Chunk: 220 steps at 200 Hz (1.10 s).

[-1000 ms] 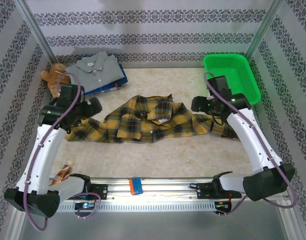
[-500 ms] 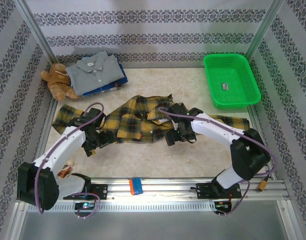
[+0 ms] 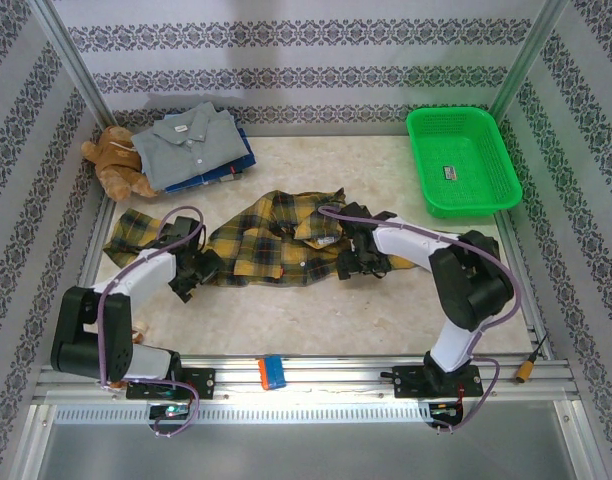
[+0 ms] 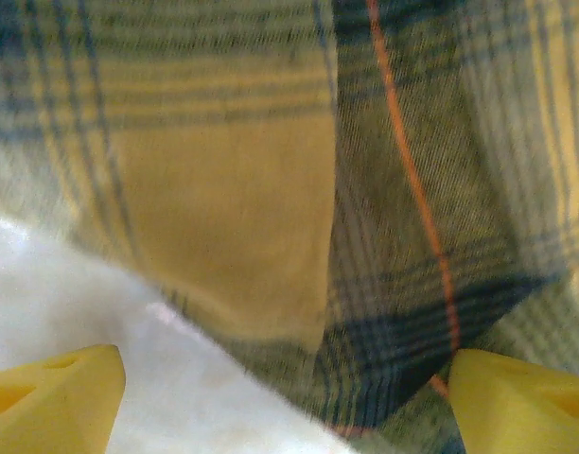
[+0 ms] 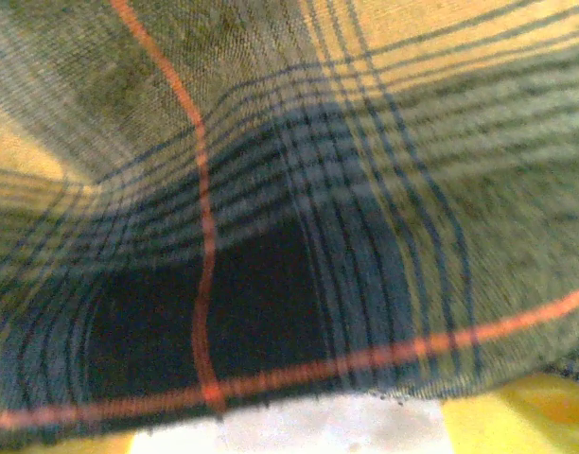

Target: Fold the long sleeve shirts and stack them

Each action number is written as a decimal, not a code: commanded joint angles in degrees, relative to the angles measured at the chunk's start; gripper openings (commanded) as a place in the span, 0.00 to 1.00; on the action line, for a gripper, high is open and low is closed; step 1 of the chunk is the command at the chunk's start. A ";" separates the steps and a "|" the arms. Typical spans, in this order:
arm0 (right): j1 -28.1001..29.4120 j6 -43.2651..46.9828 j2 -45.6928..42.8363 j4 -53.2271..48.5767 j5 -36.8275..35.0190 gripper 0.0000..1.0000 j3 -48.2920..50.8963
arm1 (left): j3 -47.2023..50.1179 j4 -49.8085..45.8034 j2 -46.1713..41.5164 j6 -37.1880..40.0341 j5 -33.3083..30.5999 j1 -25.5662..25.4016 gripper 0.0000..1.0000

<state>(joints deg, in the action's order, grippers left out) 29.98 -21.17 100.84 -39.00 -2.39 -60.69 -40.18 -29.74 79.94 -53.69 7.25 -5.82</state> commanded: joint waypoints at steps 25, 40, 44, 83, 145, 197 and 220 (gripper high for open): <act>-1.15 -1.08 3.37 2.18 -3.46 0.56 -1.76 | 0.58 11.63 7.56 -2.47 -0.17 2.52 0.63; -1.15 -1.33 3.87 2.56 -4.26 0.38 -2.25 | -0.82 13.03 9.27 -1.85 -0.31 2.83 0.46; -1.13 -1.33 3.95 2.66 -4.24 0.34 -2.43 | -1.43 12.92 9.63 -1.38 -0.61 2.91 0.42; -1.09 -0.16 2.03 2.39 -1.65 0.08 -4.57 | -9.66 8.30 10.17 5.03 -2.78 4.15 0.04; 0.11 2.99 -6.75 -0.61 10.49 0.02 -7.92 | -23.35 1.17 1.02 12.30 -8.30 5.19 0.00; 3.69 4.66 -9.19 -0.62 25.25 0.01 -18.31 | -45.12 -3.49 -3.23 19.42 -12.25 5.86 0.00; 5.91 4.10 -7.19 -0.29 33.67 0.02 -26.13 | -58.86 -4.36 -2.33 23.53 -13.89 6.09 0.00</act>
<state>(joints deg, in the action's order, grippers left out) 33.85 -17.91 93.10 -39.24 19.42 -79.15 -87.26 -32.64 78.89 -36.80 -2.63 -0.60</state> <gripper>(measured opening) 0.059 0.061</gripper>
